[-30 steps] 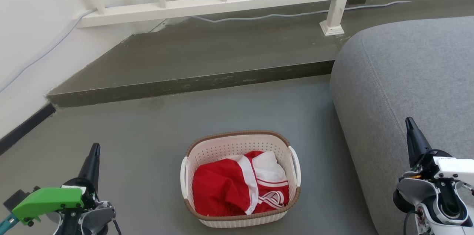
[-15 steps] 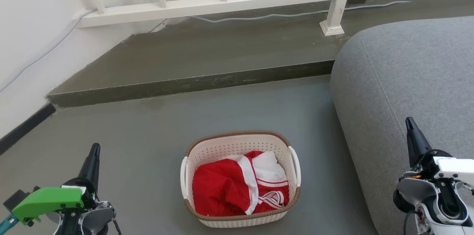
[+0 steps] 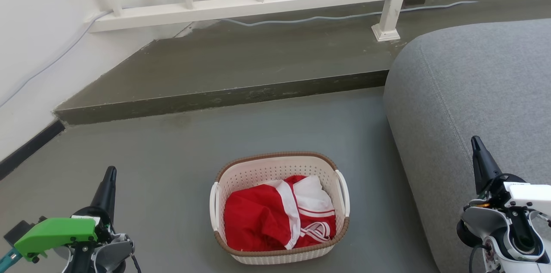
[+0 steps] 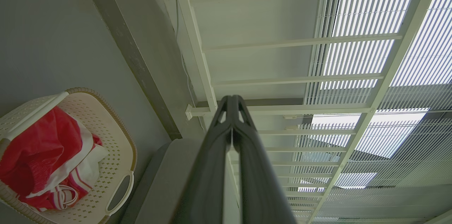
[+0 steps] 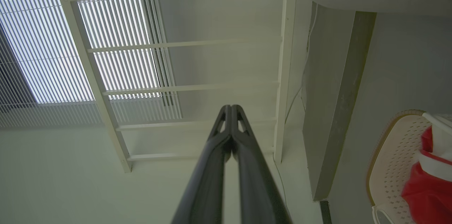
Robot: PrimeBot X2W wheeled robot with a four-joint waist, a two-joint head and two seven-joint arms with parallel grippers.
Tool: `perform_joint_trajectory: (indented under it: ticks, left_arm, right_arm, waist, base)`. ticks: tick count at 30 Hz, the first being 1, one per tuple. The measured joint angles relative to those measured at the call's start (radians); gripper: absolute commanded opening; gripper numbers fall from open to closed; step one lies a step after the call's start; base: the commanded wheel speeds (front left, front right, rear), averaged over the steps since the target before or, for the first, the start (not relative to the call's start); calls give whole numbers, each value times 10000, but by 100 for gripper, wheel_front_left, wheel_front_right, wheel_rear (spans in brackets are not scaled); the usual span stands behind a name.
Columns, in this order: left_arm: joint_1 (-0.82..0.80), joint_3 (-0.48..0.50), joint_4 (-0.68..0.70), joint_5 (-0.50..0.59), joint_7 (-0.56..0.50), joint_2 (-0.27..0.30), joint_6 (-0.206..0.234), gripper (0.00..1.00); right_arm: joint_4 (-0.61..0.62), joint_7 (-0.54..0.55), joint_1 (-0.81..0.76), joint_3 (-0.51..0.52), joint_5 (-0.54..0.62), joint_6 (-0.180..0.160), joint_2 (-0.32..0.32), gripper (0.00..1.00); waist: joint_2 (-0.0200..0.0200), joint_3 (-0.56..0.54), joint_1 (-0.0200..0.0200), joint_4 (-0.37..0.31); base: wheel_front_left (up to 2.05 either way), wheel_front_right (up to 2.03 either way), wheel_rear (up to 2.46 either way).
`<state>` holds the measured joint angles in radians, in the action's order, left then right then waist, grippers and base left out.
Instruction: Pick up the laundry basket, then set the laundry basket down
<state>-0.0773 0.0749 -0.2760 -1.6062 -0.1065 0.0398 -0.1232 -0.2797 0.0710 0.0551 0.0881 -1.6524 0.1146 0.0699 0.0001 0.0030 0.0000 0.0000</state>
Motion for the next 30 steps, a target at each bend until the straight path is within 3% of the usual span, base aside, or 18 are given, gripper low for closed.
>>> perform_joint_trajectory:
  ticks: [30]
  left_arm:
    - [0,2,2,0,0,0,0,0]
  right_arm:
    - [10,2,0,17,17,0,-29,0]
  waist:
    - [0,0,0,0]
  base:
    - [0,0,0]
